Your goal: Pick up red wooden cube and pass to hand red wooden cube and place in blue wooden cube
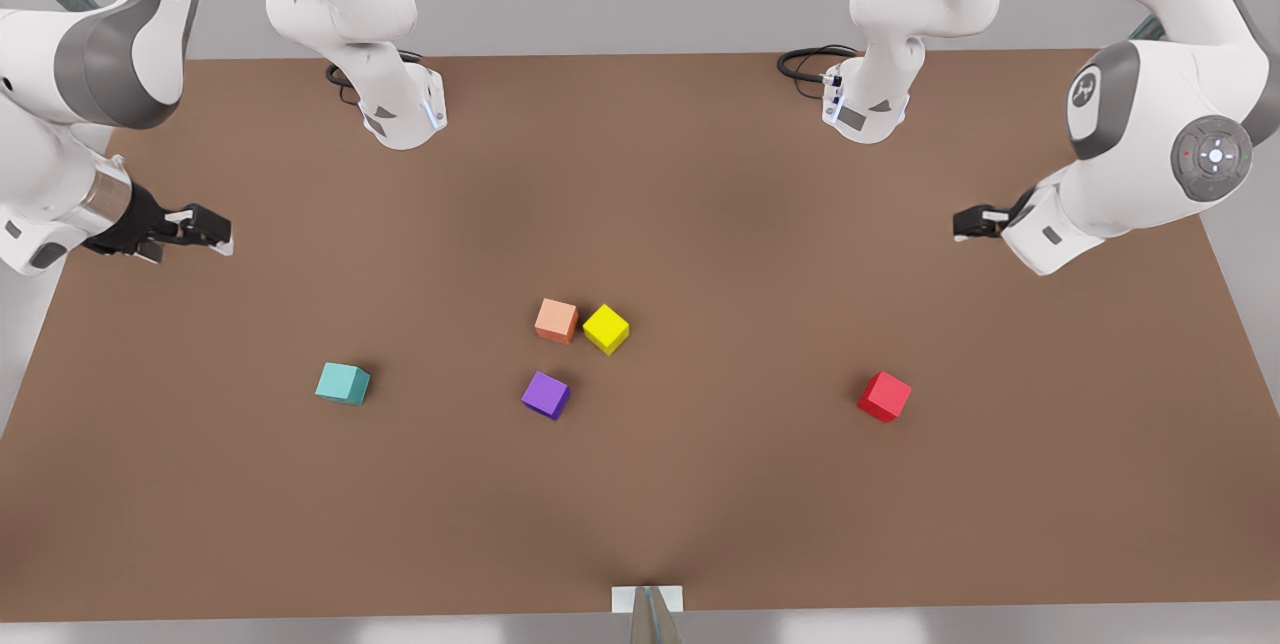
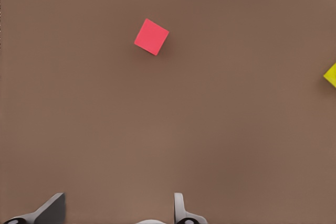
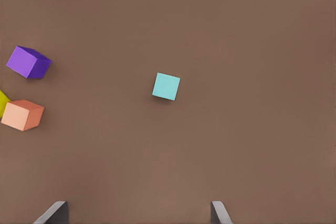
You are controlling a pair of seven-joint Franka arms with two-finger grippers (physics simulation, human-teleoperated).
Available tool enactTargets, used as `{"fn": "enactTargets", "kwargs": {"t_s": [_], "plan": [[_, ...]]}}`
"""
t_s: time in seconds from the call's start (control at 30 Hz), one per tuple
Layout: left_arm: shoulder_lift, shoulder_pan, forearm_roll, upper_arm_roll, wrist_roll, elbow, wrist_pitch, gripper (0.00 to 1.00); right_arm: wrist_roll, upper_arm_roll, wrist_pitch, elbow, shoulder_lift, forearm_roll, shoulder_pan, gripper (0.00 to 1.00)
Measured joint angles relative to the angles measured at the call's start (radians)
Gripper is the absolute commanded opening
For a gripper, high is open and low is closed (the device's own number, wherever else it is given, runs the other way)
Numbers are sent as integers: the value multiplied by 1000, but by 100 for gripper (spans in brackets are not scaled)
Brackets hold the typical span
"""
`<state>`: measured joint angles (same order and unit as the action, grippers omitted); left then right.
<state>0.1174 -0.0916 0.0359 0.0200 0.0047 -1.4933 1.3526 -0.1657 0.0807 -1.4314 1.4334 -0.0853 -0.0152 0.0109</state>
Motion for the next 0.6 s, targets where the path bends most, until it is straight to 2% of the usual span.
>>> {"fn": "enactTargets", "kwargs": {"t_s": [0.1, 0.13, 0.27, 0.33, 0.43, 0.6], "plan": [[8, 1, 0, 0, -2, -2, 11, 100, -9, -1, -13, 5, 2, 3, -1, 100], [48, 2, 1, -2, -5, 1, 15, 100, -11, -2, -17, 6, 2, 3, -2, 100], [337, -17, 2, -34, -66, 70, 127, 100, -21, -2, -25, 10, -1, 2, -2, 100], [411, -20, 20, -32, -138, 47, 248, 100, -25, -1, -30, 15, -6, 2, -2, 100], [429, -18, 75, -17, -285, -60, 452, 100, -30, -1, -37, 33, -8, 2, -2, 100], [435, -21, 110, 14, -543, -146, 680, 100, -37, -1, -50, 63, -9, 2, -2, 100]]}}
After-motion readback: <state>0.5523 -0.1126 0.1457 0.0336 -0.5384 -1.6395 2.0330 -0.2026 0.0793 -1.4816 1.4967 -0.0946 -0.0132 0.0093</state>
